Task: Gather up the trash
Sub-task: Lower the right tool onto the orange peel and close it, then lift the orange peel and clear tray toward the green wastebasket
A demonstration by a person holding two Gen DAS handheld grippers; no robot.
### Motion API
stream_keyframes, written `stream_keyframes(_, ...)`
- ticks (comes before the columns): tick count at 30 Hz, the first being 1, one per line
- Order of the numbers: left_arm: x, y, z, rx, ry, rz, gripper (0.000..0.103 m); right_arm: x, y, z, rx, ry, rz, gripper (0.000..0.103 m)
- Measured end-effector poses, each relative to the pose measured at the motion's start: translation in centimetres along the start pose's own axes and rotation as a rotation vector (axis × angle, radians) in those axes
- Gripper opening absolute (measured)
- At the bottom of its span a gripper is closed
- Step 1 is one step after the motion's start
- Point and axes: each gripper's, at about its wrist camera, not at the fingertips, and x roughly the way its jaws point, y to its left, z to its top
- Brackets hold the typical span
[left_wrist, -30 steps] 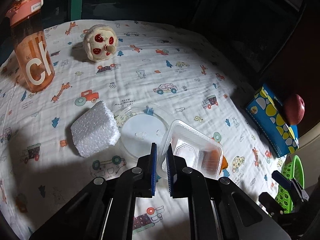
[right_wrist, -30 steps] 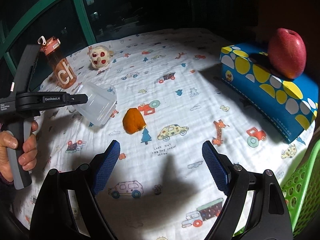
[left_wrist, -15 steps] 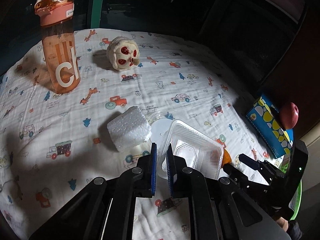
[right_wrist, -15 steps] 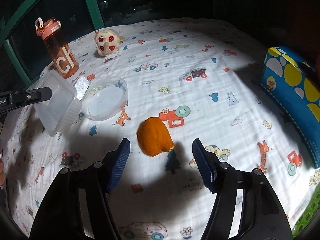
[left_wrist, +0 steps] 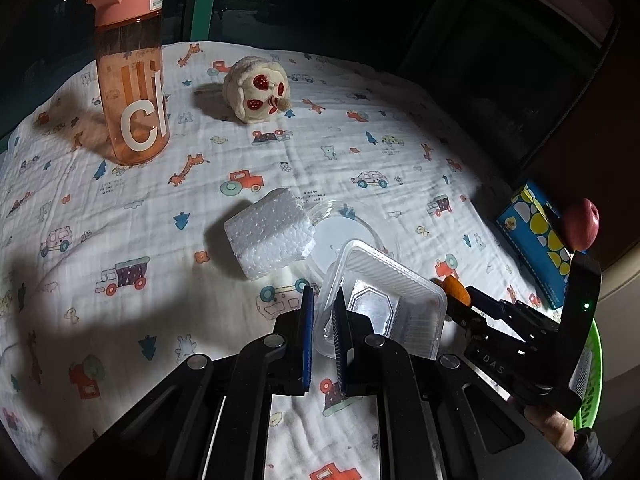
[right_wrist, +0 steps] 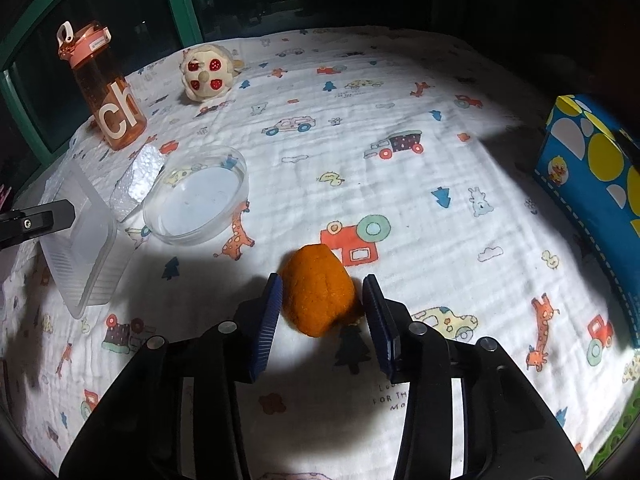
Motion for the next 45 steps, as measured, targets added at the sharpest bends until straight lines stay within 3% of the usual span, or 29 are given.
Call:
stream_keyframes(12,-1.5,-3.0,-1.4,0.036,-0.004,-0.038,0.009,-5.7,-0.5,-2.6,0.042,-0.062,0.023,0.036)
stream_keyframes(32,-4.3,-10.6,-3.4,0.136,-0.027,-0.106,0.009,-13.9,-3.5,-6.8,0.097,-0.165,-0.010,0.034)
stream_keyframes(45,-4.6,-16.8,-4.2,0.224,-0.018,-0.178,0.009,-19.7,-8.0,-8.9,0.159,-0.238,-0.098,0.034)
